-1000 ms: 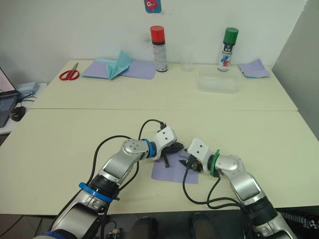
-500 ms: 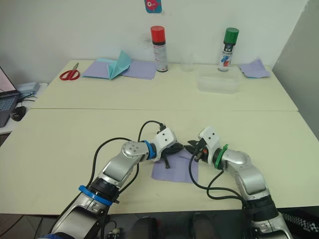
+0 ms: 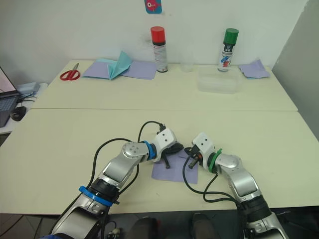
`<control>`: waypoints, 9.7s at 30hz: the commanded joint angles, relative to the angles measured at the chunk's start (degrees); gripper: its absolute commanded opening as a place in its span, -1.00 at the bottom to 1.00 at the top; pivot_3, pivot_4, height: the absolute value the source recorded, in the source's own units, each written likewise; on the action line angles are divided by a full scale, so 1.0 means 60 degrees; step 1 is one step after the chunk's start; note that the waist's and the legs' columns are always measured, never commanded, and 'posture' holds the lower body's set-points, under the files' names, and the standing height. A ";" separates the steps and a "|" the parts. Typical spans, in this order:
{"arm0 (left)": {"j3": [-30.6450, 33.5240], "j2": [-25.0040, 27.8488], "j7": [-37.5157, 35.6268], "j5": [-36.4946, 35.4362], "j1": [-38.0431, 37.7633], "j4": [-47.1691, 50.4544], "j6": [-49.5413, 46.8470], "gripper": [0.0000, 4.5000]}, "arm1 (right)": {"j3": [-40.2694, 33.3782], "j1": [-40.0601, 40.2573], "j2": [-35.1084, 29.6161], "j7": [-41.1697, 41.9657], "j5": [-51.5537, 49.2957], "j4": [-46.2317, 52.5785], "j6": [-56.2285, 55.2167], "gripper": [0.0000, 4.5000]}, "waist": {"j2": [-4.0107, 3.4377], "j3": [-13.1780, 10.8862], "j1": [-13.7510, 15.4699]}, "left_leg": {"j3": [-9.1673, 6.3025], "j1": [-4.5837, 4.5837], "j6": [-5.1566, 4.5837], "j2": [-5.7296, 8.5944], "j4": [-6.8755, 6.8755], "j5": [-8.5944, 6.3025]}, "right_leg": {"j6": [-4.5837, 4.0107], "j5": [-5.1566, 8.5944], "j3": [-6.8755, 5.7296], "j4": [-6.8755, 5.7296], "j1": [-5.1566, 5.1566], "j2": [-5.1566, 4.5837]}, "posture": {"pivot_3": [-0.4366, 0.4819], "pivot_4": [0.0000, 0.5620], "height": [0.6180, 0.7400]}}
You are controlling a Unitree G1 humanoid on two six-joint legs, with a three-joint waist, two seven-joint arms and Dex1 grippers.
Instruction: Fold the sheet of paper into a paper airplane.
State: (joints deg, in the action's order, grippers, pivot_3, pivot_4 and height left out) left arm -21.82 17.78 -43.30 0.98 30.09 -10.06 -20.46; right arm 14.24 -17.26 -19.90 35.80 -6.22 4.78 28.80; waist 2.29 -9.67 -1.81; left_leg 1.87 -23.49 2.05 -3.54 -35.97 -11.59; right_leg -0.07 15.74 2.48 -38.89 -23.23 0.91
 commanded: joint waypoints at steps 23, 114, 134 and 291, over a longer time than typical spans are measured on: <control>-0.0240 -0.0012 -0.0103 0.0317 -0.0106 -0.1087 0.0267 -1.00 | -0.1520 0.1097 -0.0786 0.0382 -0.1248 0.2029 0.0081 -0.99 | 0.0001 0.0033 0.0008 | -0.0002 0.0007 0.0000 0.0000 -0.0001 0.0000 | 0.0003 -0.0002 0.0000 0.0000 0.0005 0.0000 | -0.05 -0.47 1.00; 0.3928 0.0293 0.0973 -0.4262 -0.2766 0.3377 -0.2407 0.54 | 0.0781 0.0219 -0.0279 0.0187 0.0326 0.0181 0.0388 -1.00 | 0.0052 0.0006 -0.0232 | -0.0003 0.0078 0.0002 -0.0023 0.0039 -0.0001 | -0.0011 0.0006 0.0040 0.0000 0.0007 -0.0019 | -0.05 -0.47 1.00; 0.3009 0.0589 0.0671 -0.3423 -0.2810 0.3155 -0.1132 -0.99 | 0.0749 0.0239 -0.0229 0.0105 0.0336 0.0223 0.0379 -1.00 | 0.0051 0.0004 -0.0232 | -0.0012 0.0077 0.0003 -0.0026 0.0044 -0.0001 | -0.0058 0.0034 0.0053 0.0001 0.0003 -0.0020 | -0.05 -0.47 1.00; 0.1001 0.1462 -0.1495 -0.1537 -0.1767 0.1425 0.0068 -0.99 | 0.1516 -0.0064 0.0235 0.0652 0.0294 0.0397 0.0418 -1.00 | 0.0028 0.0046 -0.0069 | 0.0020 0.0100 0.0000 -0.0008 0.0142 0.0001 | -0.0029 0.0015 0.0018 0.0000 0.0006 0.0010 | -0.05 -0.47 1.00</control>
State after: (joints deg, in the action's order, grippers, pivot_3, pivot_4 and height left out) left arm -15.39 26.61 -52.01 -8.43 19.73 -1.87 -19.42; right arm 20.68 -17.75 -18.31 37.66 -5.00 7.92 31.51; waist 2.46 -9.39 -2.23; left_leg 1.98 -22.88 2.05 -3.60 -35.12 -11.59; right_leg -0.27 15.84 2.58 -38.90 -23.19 0.97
